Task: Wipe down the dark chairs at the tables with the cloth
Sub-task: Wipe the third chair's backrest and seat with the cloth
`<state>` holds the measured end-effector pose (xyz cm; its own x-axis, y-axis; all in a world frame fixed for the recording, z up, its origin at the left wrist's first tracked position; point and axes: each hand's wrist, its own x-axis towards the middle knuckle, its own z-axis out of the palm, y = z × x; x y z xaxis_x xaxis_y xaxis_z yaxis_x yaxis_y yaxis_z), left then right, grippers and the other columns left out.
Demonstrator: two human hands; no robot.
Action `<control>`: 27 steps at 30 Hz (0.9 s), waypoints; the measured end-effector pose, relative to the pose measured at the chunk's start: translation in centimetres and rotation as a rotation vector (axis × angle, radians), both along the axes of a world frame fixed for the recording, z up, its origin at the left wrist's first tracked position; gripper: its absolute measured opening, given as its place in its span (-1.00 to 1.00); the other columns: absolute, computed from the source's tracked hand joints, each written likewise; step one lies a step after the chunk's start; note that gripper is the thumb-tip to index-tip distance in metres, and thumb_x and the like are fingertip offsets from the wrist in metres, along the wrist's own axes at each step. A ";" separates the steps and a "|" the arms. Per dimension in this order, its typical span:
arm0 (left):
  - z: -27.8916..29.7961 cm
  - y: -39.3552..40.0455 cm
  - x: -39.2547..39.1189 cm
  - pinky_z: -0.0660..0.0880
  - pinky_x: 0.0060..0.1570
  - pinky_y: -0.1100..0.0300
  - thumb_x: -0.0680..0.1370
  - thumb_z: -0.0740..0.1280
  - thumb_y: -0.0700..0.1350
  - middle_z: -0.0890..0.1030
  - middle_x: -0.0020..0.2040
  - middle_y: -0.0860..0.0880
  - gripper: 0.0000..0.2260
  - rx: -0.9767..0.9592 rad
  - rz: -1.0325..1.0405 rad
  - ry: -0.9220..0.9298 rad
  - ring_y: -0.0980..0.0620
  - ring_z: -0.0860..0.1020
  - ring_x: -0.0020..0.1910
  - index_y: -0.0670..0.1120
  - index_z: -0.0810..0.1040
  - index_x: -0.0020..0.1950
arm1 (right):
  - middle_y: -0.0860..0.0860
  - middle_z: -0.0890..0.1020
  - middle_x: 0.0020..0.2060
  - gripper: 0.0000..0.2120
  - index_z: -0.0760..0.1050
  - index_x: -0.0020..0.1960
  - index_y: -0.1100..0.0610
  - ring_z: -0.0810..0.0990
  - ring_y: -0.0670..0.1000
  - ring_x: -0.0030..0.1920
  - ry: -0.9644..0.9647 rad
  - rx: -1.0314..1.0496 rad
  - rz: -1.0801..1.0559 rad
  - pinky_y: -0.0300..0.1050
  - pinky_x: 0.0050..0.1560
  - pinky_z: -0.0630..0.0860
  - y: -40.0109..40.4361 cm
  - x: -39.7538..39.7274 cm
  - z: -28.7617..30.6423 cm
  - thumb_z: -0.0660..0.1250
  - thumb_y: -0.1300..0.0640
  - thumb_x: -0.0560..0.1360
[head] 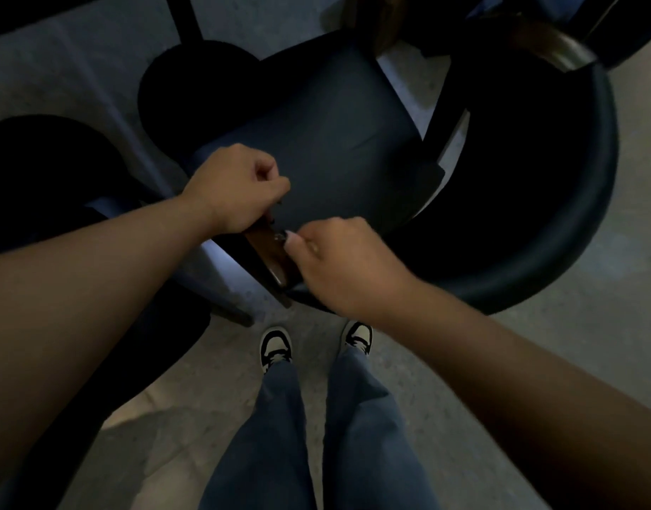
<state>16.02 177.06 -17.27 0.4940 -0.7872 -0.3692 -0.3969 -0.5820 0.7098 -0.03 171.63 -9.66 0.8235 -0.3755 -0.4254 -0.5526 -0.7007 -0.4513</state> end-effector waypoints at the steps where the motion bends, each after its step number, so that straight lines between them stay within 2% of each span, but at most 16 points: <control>1: 0.1 0.0 -0.1 0.59 -0.15 -0.01 0.38 0.28 0.03 0.63 -0.44 -0.01 -0.78 -0.004 -0.008 -0.031 0.07 0.63 -0.35 -0.09 0.57 -0.31 | 0.07 0.54 -0.27 -0.69 0.48 -0.19 0.16 0.55 0.14 -0.19 -0.034 0.005 0.020 -0.05 -0.22 0.45 0.6 -0.1 0.1 0.11 0.06 0.63; 4: 0.5 -0.1 -0.8 0.55 -0.15 0.06 0.48 0.28 -0.01 0.62 -0.38 0.04 -0.82 0.028 -0.046 -0.173 -0.02 0.62 -0.24 -0.05 0.57 -0.26 | 0.09 0.58 -0.14 -0.75 0.50 -0.15 0.16 0.57 0.13 -0.12 -0.066 -0.040 0.094 0.02 -0.08 0.50 -0.5 -3.0 0.8 0.13 0.11 0.61; 7: 1.0 -0.4 -2.4 0.46 -0.17 0.13 0.50 0.26 0.02 0.62 -0.30 0.06 -0.82 0.082 -0.069 -0.224 -0.03 0.58 -0.18 -0.01 0.57 -0.23 | 0.10 0.61 -0.07 -0.71 0.58 -0.03 0.17 0.59 0.13 -0.07 0.095 -0.128 0.103 0.02 0.00 0.49 -4.2 -6.4 1.7 0.11 0.08 0.61; 9: 1.0 -0.6 -4.0 0.42 -0.17 0.13 0.48 0.26 0.07 0.63 -0.21 0.06 -0.83 0.124 -0.057 -0.248 -0.02 0.54 -0.19 0.04 0.58 -0.21 | 0.10 0.62 -0.14 -0.69 0.56 -0.10 0.18 0.59 0.12 -0.11 0.206 -0.178 0.053 -0.05 -0.08 0.48 -6.4 -7.3 2.1 0.11 0.06 0.61; 12: 0.9 -1.2 -5.6 0.26 -0.21 0.15 0.50 0.25 0.10 0.65 -0.14 0.02 -0.80 0.188 -0.006 -0.412 -0.01 0.43 -0.27 0.07 0.62 -0.12 | 0.15 0.62 -0.20 -0.70 0.42 -0.26 0.12 0.58 0.17 -0.14 0.148 -0.114 0.036 -0.10 -0.18 0.38 -5.8 -5.5 1.2 0.12 0.07 0.61; 15: 0.6 -1.2 -5.7 0.25 -0.20 0.15 0.50 0.26 0.09 0.66 -0.09 -0.05 -0.80 0.214 0.022 -0.482 -0.13 0.55 -0.15 0.05 0.63 -0.06 | 0.14 0.62 -0.20 -0.72 0.43 -0.27 0.11 0.57 0.16 -0.14 0.016 0.017 0.063 -0.04 -0.11 0.47 -2.9 -3.5 -0.4 0.14 0.08 0.60; 18: 0.4 -1.1 -5.6 0.29 -0.20 0.15 0.48 0.25 0.12 0.67 -0.09 0.00 -0.80 0.209 -0.034 -0.480 -0.12 0.58 -0.08 0.08 0.61 -0.09 | 0.09 0.65 -0.17 -0.73 0.58 -0.15 0.19 0.59 0.13 -0.10 -0.041 0.056 0.103 0.01 -0.03 0.48 -4.1 -4.8 -0.4 0.17 0.10 0.57; 21: 0.5 -1.2 -5.5 0.34 -0.20 0.14 0.44 0.25 0.16 0.67 -0.10 0.01 -0.79 0.203 -0.030 -0.495 -0.15 0.60 -0.06 0.08 0.59 -0.14 | 0.09 0.68 -0.06 -0.74 0.62 -0.04 0.21 0.62 0.12 0.00 -0.014 0.026 0.195 0.01 0.05 0.48 -7.1 -7.1 0.3 0.20 0.11 0.57; 24: 0.6 -1.3 -5.5 0.34 -0.22 0.14 0.41 0.28 0.17 0.65 -0.19 0.02 -0.80 0.182 -0.003 -0.498 -0.12 0.57 -0.17 0.07 0.56 -0.21 | 0.02 0.68 0.04 -0.78 0.65 0.03 0.16 0.62 0.04 0.07 0.042 -0.016 0.274 -0.04 0.13 0.47 -10.9 -9.1 1.1 0.25 0.12 0.55; 27: 0.6 -1.2 -5.5 0.32 -0.26 0.16 0.39 0.29 0.17 0.63 -0.26 0.05 -0.81 0.187 -0.011 -0.490 -0.06 0.51 -0.27 0.08 0.54 -0.27 | -0.02 0.67 0.08 -0.80 0.66 0.08 0.15 0.62 -0.04 0.10 0.098 -0.036 0.357 -0.20 0.17 0.44 -14.8 -9.9 1.8 0.30 0.19 0.53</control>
<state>10.53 175.89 -16.68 0.6363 -0.7360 -0.2313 -0.6629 -0.6750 0.3239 -9.97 156.88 -7.83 0.8612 -0.0884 -0.5006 -0.3103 -0.8714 -0.3799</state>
